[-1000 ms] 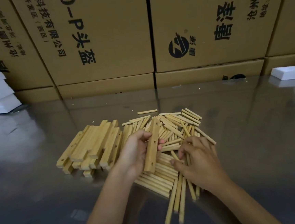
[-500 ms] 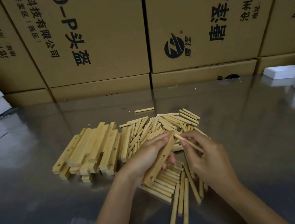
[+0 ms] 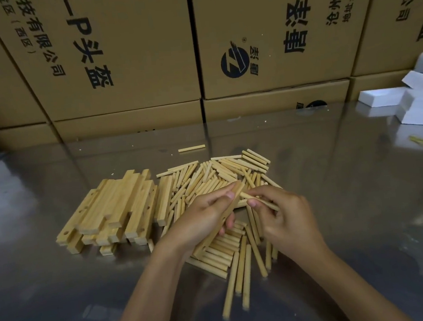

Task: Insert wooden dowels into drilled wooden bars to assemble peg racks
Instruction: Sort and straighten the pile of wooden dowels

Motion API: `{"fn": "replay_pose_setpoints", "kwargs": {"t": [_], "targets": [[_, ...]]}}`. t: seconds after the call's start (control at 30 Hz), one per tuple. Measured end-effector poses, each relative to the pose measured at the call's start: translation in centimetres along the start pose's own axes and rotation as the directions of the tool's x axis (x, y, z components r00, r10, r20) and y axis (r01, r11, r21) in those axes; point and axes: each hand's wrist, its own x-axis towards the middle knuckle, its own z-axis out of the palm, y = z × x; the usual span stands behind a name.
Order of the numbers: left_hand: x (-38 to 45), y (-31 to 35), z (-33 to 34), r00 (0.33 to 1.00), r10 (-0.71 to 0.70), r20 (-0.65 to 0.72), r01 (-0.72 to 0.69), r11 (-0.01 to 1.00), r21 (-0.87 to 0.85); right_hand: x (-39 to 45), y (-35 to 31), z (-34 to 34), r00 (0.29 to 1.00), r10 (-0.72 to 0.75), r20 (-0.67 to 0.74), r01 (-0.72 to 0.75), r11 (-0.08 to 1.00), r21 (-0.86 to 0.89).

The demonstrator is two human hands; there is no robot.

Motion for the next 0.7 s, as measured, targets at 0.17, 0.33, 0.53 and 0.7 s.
{"fn": "replay_pose_setpoints", "kwargs": {"t": [0.17, 0.33, 0.53, 0.7], "targets": [[0.2, -0.4, 0.2, 1.000, 0.021, 0.001, -0.021, 0.999, 0.044, -0.1, 0.2, 0.5, 0.995, 0.098, -0.008, -0.096, 0.986, 0.133], [0.2, -0.3, 0.4, 1.000, 0.017, 0.011, -0.017, 0.999, 0.032, -0.1, -0.2, 0.6, 0.976, 0.214, 0.032, -0.214, 0.932, 0.291], [0.2, -0.3, 0.7, 0.999, 0.015, 0.036, -0.017, 0.999, 0.046, 0.0, -0.9, 0.5, 0.916, 0.379, 0.133, -0.399, 0.821, 0.409], [0.0, -0.2, 0.4, 0.998, -0.019, 0.060, 0.018, 1.000, 0.014, 0.2, -1.1, 0.1, 0.863, 0.435, 0.256, -0.505, 0.724, 0.470]]}}
